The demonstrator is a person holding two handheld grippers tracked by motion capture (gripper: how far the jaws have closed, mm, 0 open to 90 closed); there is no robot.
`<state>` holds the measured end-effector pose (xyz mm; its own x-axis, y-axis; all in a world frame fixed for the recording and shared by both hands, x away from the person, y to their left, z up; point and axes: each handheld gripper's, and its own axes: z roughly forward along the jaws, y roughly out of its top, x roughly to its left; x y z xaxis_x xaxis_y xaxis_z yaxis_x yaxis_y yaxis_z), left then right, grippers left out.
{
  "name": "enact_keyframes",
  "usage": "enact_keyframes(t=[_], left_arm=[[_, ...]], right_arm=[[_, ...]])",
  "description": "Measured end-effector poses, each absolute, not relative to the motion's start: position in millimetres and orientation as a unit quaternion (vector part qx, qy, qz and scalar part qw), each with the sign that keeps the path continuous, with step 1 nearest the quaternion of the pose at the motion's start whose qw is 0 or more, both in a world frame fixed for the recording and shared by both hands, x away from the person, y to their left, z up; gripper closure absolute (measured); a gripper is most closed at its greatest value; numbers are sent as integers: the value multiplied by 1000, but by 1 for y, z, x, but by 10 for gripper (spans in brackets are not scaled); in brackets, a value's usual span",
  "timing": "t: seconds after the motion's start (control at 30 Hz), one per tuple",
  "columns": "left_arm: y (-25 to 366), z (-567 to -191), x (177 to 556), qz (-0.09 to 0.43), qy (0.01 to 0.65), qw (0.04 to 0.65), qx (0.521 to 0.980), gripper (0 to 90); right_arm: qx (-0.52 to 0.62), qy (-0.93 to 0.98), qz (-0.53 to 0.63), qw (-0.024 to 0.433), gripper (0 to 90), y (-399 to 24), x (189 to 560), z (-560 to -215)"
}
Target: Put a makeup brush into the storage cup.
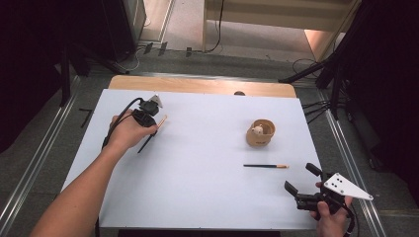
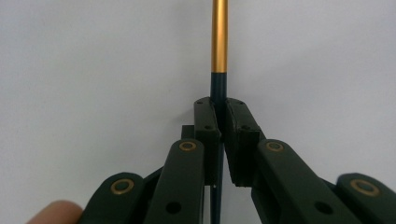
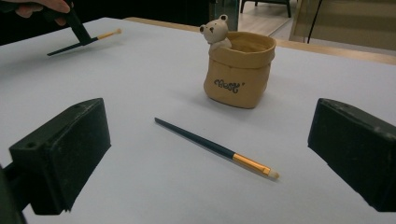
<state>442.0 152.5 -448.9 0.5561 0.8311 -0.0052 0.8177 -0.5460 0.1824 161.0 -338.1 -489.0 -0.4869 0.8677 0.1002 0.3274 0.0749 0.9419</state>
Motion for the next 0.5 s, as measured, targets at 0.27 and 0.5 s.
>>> enact_keyframes(t=[0.27,0.5], left_arm=[[151,-436,440,36,465,131,875,854],[146,-424,437,34,458,177,871,855]], right_arm=[[437,684,523,259,0,-338,161,-489],[436,686,522,259,0,-338,161,-489]])
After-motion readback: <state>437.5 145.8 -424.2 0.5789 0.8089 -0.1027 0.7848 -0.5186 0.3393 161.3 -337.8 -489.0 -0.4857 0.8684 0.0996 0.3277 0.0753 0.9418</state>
